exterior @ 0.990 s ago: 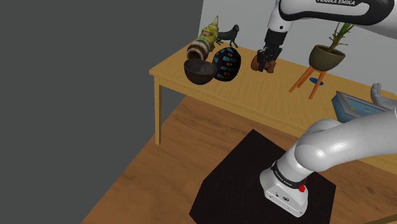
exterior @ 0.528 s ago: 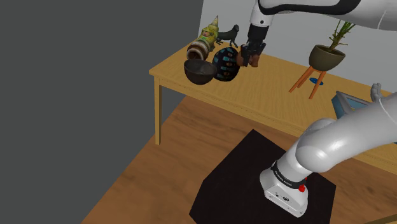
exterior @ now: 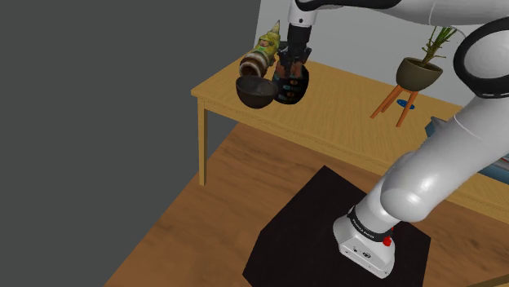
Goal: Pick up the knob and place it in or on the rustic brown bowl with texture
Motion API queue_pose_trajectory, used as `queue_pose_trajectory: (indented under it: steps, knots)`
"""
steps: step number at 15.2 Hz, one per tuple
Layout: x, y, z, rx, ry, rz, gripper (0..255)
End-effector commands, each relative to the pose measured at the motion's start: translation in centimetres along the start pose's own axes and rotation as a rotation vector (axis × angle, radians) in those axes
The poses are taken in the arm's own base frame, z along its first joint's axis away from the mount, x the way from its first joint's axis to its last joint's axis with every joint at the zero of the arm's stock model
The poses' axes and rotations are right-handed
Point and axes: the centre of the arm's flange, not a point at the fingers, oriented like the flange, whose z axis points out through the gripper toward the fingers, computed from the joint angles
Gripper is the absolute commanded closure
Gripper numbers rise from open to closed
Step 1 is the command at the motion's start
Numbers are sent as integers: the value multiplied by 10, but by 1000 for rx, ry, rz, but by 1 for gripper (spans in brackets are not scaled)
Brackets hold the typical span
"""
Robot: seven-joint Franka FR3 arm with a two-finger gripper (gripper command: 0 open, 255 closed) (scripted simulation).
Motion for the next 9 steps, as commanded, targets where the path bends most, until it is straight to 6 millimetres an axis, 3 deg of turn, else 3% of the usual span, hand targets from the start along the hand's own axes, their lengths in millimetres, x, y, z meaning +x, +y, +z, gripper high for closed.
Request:
queue_pose_trajectory:
  steps: [1,8,9]
  knots:
    - [22,-18,-3,1,0,0,255]
    - [96,-75,-9,1,0,0,255]
    - [96,-76,-4,1,0,0,255]
